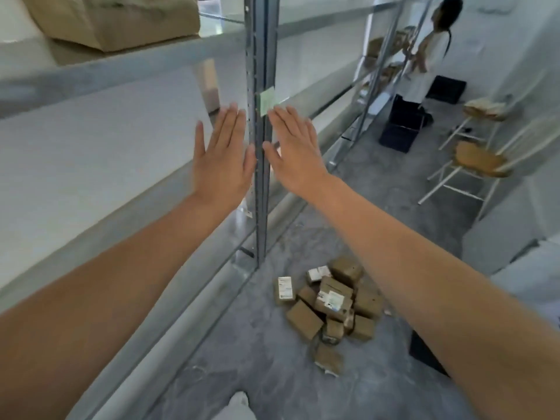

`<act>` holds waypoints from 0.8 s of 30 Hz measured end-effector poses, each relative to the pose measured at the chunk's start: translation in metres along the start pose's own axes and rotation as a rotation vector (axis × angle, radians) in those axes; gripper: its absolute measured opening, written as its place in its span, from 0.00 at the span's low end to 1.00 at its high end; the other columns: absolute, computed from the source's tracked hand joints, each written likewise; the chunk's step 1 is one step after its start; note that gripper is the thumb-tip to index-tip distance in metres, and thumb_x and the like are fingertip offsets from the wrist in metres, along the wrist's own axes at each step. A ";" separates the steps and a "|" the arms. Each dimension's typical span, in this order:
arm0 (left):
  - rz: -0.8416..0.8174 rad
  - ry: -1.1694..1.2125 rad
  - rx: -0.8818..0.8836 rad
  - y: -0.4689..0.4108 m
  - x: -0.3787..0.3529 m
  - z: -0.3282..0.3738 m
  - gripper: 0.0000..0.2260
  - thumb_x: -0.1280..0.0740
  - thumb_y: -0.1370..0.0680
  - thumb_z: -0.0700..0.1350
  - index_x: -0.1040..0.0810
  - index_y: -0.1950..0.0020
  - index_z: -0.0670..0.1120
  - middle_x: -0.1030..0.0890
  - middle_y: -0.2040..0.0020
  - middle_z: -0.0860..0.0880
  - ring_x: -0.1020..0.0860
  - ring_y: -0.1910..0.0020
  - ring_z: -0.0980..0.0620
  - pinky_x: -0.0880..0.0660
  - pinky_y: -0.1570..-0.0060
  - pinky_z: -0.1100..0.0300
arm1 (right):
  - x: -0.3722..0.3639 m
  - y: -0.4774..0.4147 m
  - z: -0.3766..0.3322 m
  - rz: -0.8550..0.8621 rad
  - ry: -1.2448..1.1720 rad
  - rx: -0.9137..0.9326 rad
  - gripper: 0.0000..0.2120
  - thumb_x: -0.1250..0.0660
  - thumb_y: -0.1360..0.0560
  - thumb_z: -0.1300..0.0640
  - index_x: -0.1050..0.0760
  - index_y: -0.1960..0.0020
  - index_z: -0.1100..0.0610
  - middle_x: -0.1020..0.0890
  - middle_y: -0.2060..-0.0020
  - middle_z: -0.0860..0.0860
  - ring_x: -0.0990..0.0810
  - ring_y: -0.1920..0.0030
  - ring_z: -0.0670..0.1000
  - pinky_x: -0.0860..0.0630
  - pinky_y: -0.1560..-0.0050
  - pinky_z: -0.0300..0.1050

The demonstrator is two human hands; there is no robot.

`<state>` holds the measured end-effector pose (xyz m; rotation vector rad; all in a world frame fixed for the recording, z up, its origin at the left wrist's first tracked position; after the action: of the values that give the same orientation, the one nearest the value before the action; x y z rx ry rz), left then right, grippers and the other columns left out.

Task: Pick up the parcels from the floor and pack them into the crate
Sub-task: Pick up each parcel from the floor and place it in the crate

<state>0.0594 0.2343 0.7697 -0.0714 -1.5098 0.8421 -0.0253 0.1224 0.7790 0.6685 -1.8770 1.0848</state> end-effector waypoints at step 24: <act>-0.811 0.264 -0.019 -0.004 -0.551 0.198 0.25 0.52 0.16 0.50 0.50 0.20 0.44 0.50 0.20 0.48 0.54 0.21 0.52 0.57 0.23 0.48 | -0.290 0.188 0.500 -0.576 -0.005 -0.930 0.26 0.49 0.18 0.53 0.46 0.21 0.55 0.45 0.22 0.50 0.53 0.21 0.49 0.57 0.22 0.51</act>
<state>-0.0279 -0.1462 0.3328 0.3817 -1.1440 0.1533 -0.2256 -0.2148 0.3145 0.5752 -1.7644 -0.1810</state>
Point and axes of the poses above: each hand's wrist, its own y-axis away from the middle knuckle, its own x-axis out of the back of the hand, z = x × y, the point moved 4 cm from there along -y, towards the middle knuckle
